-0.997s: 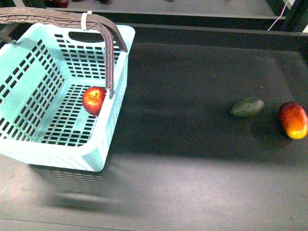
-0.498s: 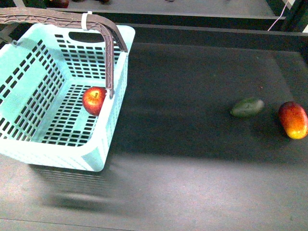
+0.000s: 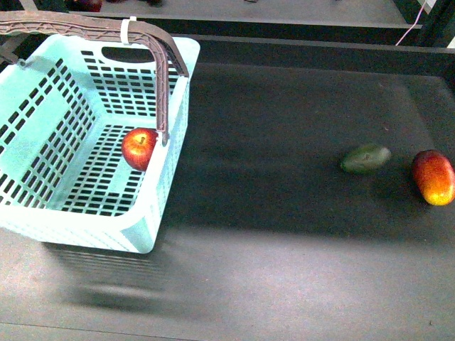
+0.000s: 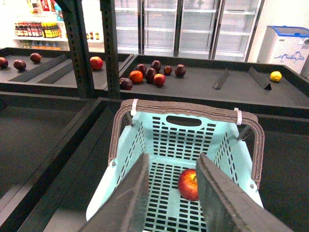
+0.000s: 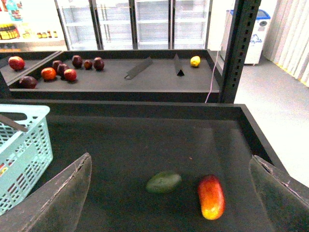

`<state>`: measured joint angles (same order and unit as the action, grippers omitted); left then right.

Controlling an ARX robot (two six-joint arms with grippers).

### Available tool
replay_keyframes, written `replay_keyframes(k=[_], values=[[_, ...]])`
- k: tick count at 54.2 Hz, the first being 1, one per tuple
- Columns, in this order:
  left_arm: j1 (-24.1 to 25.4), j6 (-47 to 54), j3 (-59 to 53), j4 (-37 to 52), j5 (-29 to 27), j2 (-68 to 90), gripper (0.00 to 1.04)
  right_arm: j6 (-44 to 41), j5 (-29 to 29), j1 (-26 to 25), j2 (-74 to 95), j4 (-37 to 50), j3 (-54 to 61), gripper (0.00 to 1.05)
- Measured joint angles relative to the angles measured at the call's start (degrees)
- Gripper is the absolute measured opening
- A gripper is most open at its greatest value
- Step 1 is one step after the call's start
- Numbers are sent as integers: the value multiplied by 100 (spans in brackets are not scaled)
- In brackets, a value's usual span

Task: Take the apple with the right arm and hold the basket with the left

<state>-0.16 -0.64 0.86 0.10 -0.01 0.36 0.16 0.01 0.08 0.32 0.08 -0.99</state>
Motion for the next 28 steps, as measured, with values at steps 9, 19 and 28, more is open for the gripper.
replay_keyframes(k=[9,19,28], values=[[0,2,0,0,0,0,70,2,0,0,0,0,0,96],[0,13,0,0,0,0,99,2,0,0,0,0,0,96],[0,13,0,0,0,0,98,2,0,0,0,0,0,96]])
